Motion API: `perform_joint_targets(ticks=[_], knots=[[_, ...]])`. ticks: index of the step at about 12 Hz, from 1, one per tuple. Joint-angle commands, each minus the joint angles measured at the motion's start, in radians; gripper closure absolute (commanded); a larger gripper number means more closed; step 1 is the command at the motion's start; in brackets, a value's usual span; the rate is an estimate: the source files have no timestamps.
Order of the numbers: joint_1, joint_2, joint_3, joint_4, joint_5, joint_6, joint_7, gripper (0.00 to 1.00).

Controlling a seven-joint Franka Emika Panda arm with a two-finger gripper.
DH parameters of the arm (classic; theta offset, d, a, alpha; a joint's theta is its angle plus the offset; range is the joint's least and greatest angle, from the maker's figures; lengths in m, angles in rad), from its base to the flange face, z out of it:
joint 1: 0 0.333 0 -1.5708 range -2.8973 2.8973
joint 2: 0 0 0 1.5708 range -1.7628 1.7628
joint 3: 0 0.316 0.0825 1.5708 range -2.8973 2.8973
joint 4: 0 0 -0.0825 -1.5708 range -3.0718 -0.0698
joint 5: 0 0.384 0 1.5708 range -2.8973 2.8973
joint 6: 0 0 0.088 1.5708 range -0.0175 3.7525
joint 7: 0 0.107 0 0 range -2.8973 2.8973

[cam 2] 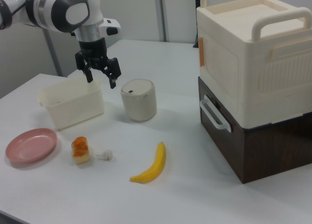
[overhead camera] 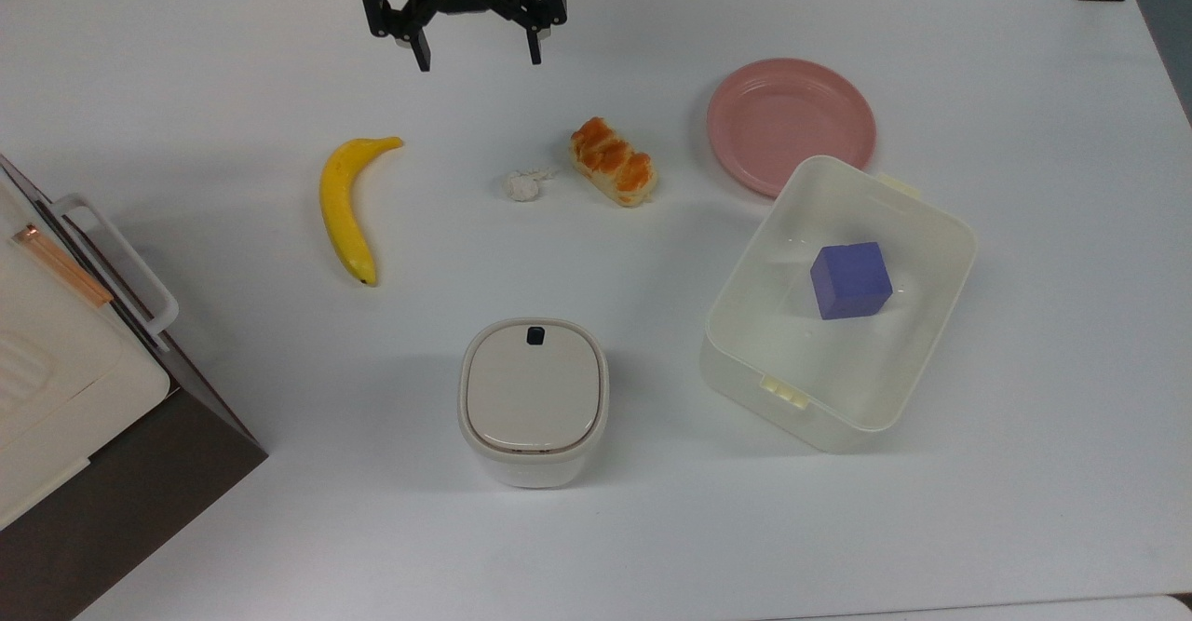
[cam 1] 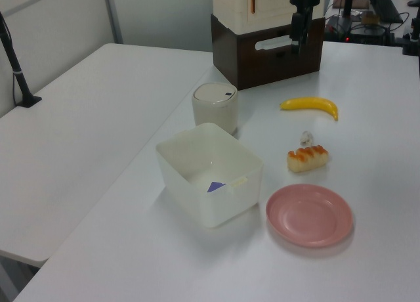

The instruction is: Open the trash can

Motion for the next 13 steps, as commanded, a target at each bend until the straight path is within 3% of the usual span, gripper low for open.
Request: perform_joint_targets(ticks=[1,13], knots=[[0.014,-0.001,0.005,0.012,-0.023,-0.027,0.038,0.00],[0.014,0.003,0.005,0.010,-0.025,-0.028,0.028,0.00]])
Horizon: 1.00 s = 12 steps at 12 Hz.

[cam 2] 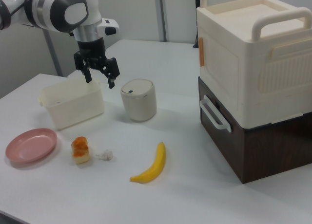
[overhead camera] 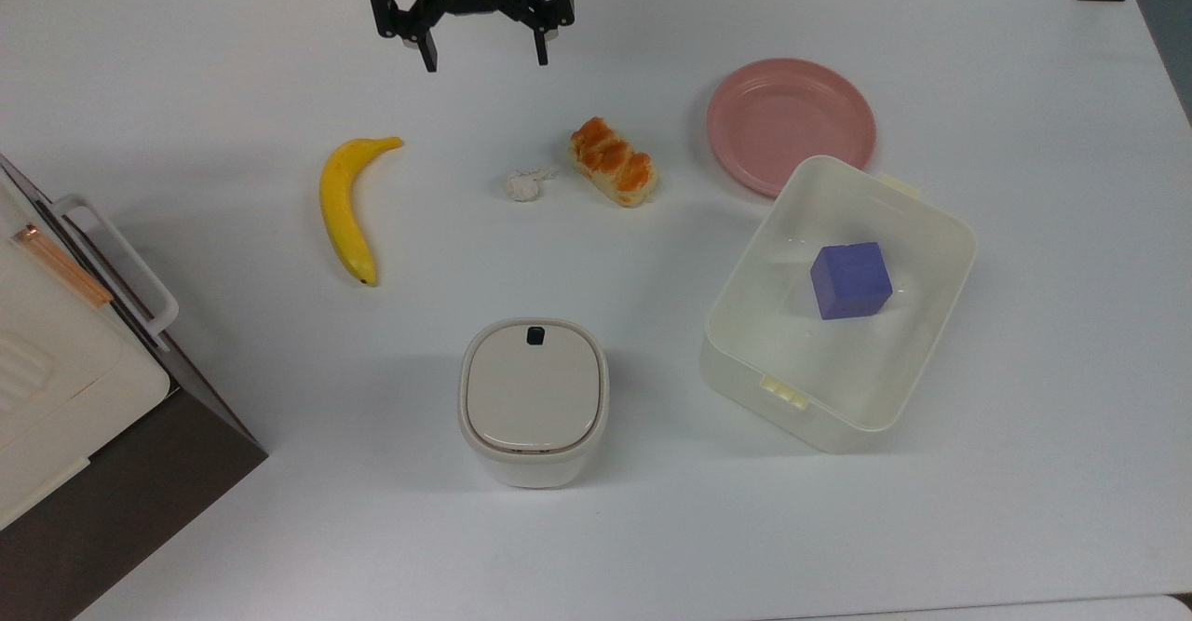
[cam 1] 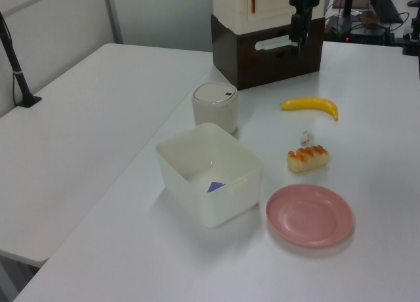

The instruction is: Open the trash can

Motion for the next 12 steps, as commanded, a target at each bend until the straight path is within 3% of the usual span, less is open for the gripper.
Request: perform_joint_targets(ticks=[1,12], knots=[[0.007,0.000,0.001,0.010,-0.019,-0.028,0.017,0.00],[0.006,0.000,0.001,0.001,-0.019,-0.028,0.010,0.00]])
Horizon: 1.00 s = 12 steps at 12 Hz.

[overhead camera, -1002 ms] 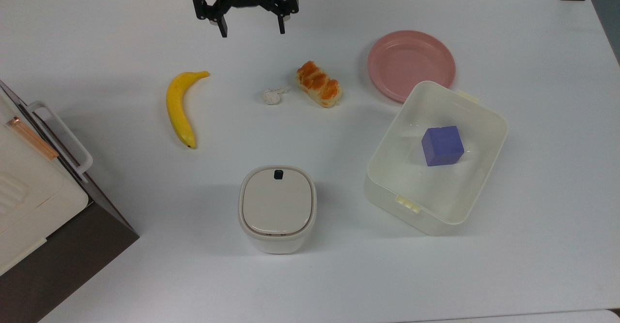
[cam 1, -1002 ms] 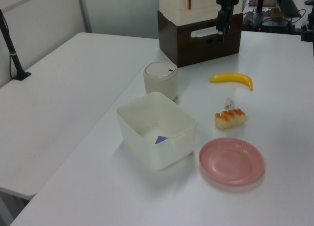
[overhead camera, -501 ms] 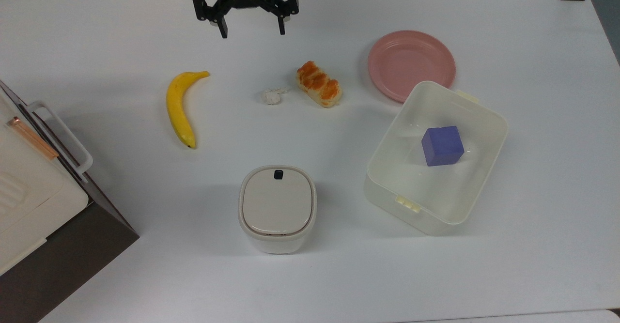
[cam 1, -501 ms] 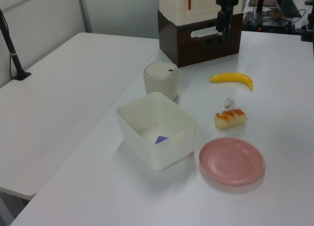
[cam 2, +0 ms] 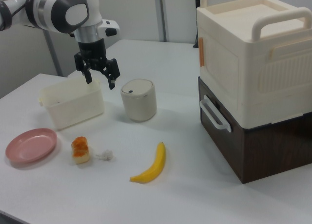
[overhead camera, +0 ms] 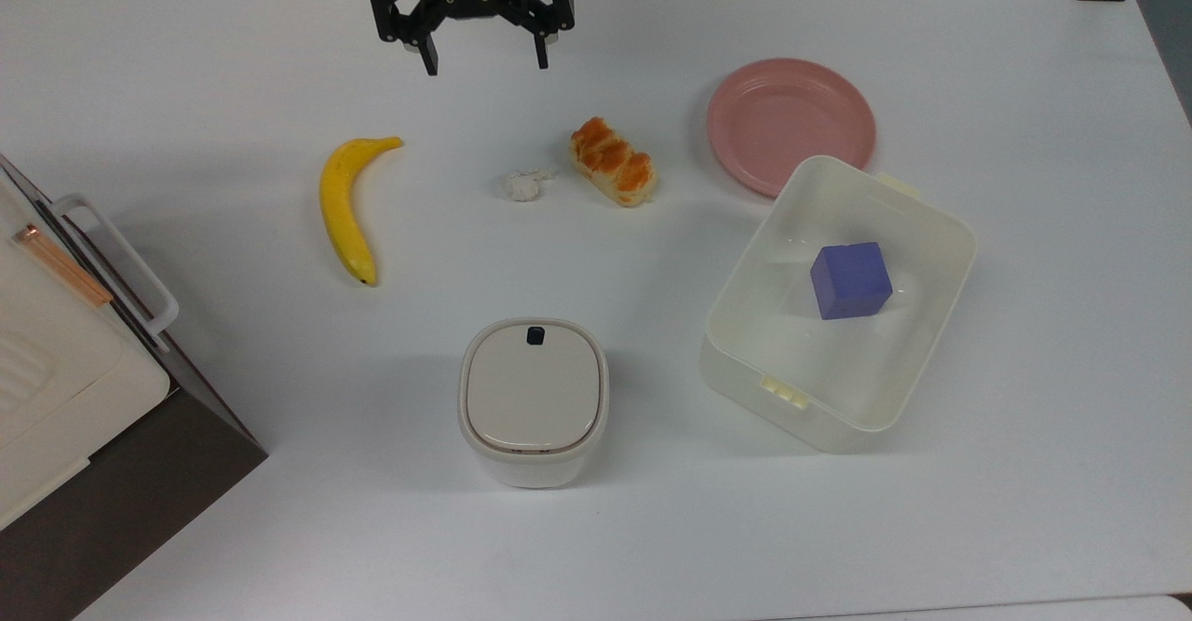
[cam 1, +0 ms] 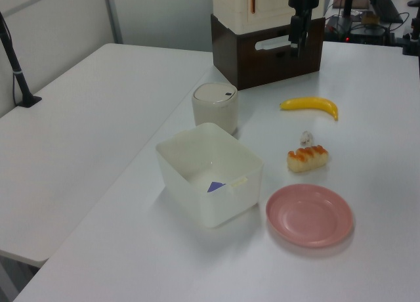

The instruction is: Open the trash can

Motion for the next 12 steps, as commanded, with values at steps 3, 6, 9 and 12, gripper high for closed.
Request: perform_joint_targets(ticks=[3,6,9,12], knots=[[0.006,-0.008,0.001,0.001,-0.019,-0.030,0.010,0.00],[0.003,-0.002,0.001,0.002,-0.019,-0.027,0.010,0.00],[0.001,0.000,-0.001,0.001,-0.020,-0.024,0.010,0.00],[0.000,0.003,-0.001,0.001,-0.020,-0.024,0.007,0.06]])
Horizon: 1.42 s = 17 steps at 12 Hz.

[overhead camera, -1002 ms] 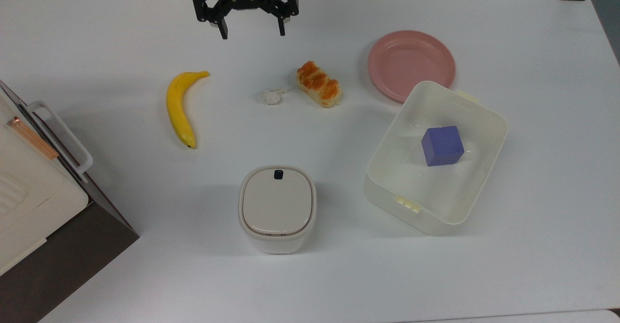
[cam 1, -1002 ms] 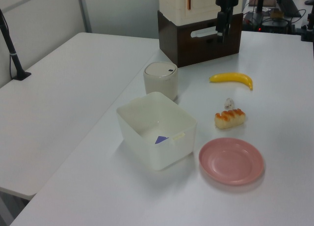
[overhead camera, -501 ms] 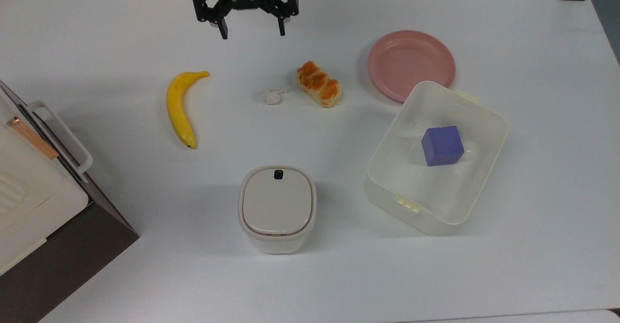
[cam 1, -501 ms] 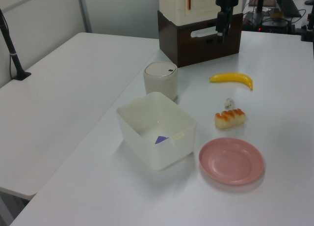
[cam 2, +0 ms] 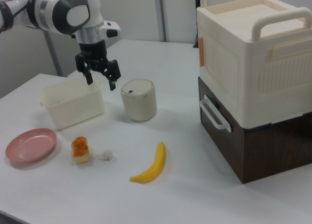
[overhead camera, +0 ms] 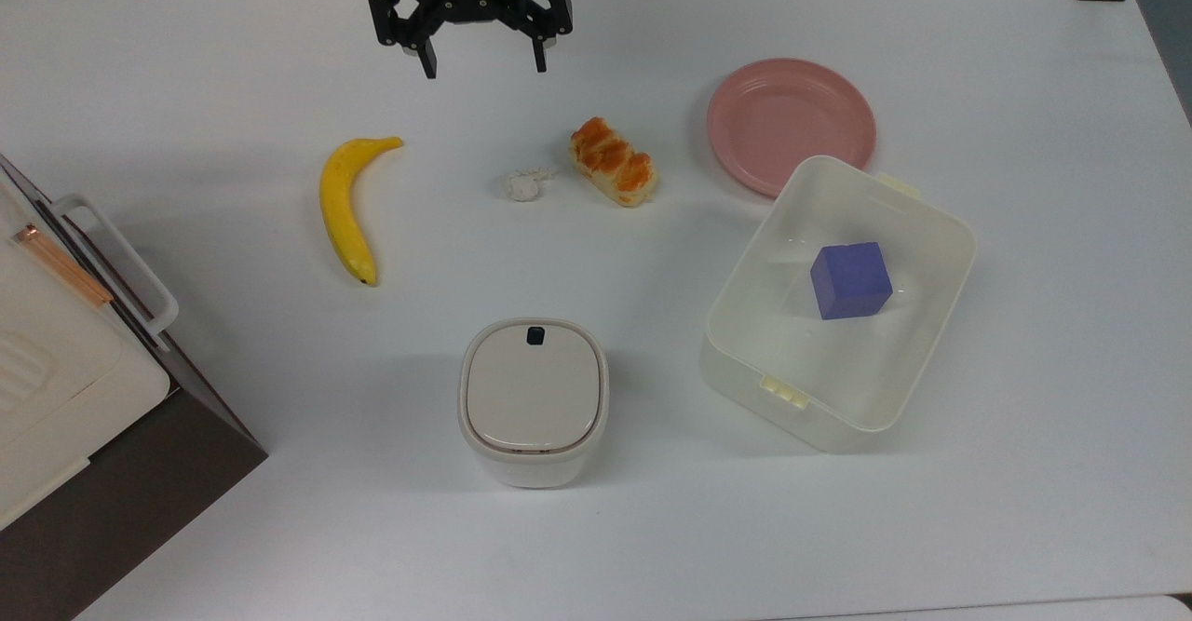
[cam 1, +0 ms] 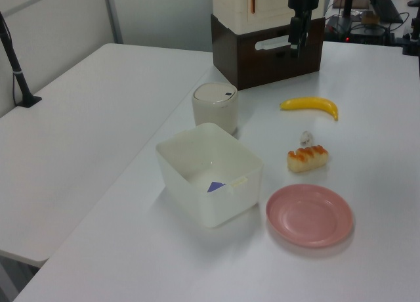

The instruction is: Open the trash can

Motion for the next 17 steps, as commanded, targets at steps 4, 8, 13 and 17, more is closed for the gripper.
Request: perform_joint_targets(ticks=[4,8,13,17], knots=[[0.002,-0.005,-0.004,0.003,-0.019,-0.026,-0.045,0.76],[0.002,0.036,-0.007,0.013,-0.019,-0.015,-0.079,1.00],[0.000,0.216,-0.013,0.162,-0.019,0.107,-0.072,1.00],[0.000,0.369,-0.013,0.293,-0.033,0.159,-0.072,1.00]])
